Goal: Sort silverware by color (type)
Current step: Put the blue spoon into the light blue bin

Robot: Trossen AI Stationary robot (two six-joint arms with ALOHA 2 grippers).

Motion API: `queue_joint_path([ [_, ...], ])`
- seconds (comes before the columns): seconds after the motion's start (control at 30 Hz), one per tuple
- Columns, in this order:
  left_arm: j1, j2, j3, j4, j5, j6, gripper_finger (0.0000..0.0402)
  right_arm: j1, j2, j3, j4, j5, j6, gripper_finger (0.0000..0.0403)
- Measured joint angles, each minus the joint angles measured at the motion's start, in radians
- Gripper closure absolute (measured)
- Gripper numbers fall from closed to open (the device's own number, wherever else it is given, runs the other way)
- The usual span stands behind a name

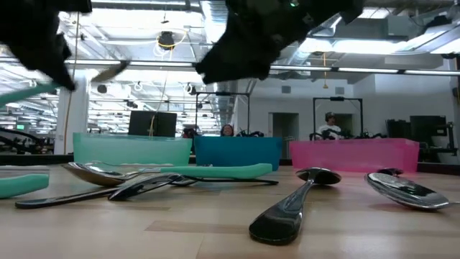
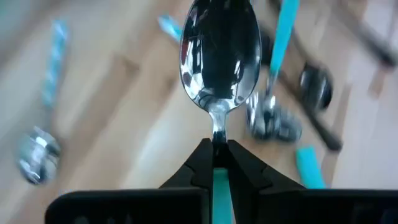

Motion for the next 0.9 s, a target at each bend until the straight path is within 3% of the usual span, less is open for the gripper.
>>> queue_joint_path([
  [0.27,-0.019,-0.247,0.000,-0.051,-0.320,0.125,0.0394,-0.051,0.000,0.000,0.187,0.000,-0.093,0.0205],
  [0.5,-0.018,-0.377,0.001,-0.047,-0.562,0.287,0.0394,-0.092,0.000,0.000,0.324,-0.001,-0.197,0.0205],
  [0.73,-0.018,-0.442,0.001,0.022,-0.600,0.440,0.0393,-0.160,-0.001,0.001,0.396,-0.080,-0.199,0.0205],
  [0.9,-0.015,-0.477,0.002,0.174,-0.547,0.602,0.0393,-0.197,-0.001,0.001,0.459,-0.191,-0.196,0.0205],
])
